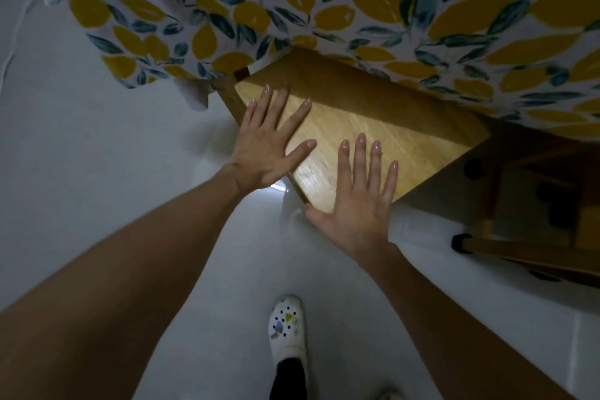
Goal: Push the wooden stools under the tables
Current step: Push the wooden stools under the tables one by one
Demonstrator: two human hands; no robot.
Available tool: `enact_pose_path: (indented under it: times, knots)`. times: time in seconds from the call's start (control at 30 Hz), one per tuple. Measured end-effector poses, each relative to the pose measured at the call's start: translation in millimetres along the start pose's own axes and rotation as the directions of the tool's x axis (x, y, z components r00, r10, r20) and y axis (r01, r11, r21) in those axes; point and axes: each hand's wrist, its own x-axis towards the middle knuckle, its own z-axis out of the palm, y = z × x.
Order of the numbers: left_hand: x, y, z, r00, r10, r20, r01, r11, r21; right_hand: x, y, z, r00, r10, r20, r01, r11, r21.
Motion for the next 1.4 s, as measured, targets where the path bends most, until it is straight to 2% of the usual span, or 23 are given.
enact_pose_path:
  times: [0.13, 0.23, 0.33, 0.37, 0.5, 0.57, 0.63, 1.0, 1.23, 1.4]
  knots:
    - [-46, 13, 9, 0.993, -0.110, -0.049, 0.107, 0.991, -0.075, -16, 21, -7, 0.984, -0.151, 0.095, 0.154, 0.988, -0.032]
    - [-90, 36, 16, 0.970, -0.223, -0.091, 0.217, 0.973, -0.071, -25, 44, -14, 0.935, -0.312, 0.170, 0.324, 0.945, -0.044]
    - [-124, 53, 12, 0.947, -0.319, -0.017, 0.316, 0.943, -0.103, -35, 56, -20, 0.888, -0.403, 0.220, 0.427, 0.901, -0.075]
    - [-133, 52, 12, 0.949, -0.316, 0.011, 0.316, 0.943, -0.105, -43, 54, -19, 0.894, -0.400, 0.204, 0.423, 0.902, -0.085]
    - [-150, 23, 16, 0.984, -0.174, 0.031, 0.172, 0.983, 0.063, -69, 34, 0, 0.942, -0.307, 0.137, 0.315, 0.948, -0.042]
    - [-145, 11, 17, 0.987, -0.149, 0.057, 0.144, 0.987, 0.073, -61, 29, 3, 0.962, -0.257, 0.092, 0.263, 0.963, -0.065]
    - [-138, 6, 17, 0.989, -0.132, 0.064, 0.126, 0.988, 0.089, -48, 27, 3, 0.961, -0.264, 0.084, 0.271, 0.958, -0.095]
    - [-73, -25, 5, 0.989, -0.145, 0.042, 0.142, 0.988, 0.055, 31, 25, -5, 0.952, -0.298, 0.076, 0.304, 0.948, -0.092]
    - [-38, -60, -10, 0.986, -0.120, 0.120, 0.112, 0.991, 0.066, 68, 4, -6, 0.960, -0.274, 0.064, 0.278, 0.958, -0.069]
    - [-33, -63, -10, 0.987, -0.114, 0.112, 0.106, 0.991, 0.080, 75, 2, -3, 0.960, -0.277, 0.041, 0.280, 0.957, -0.081]
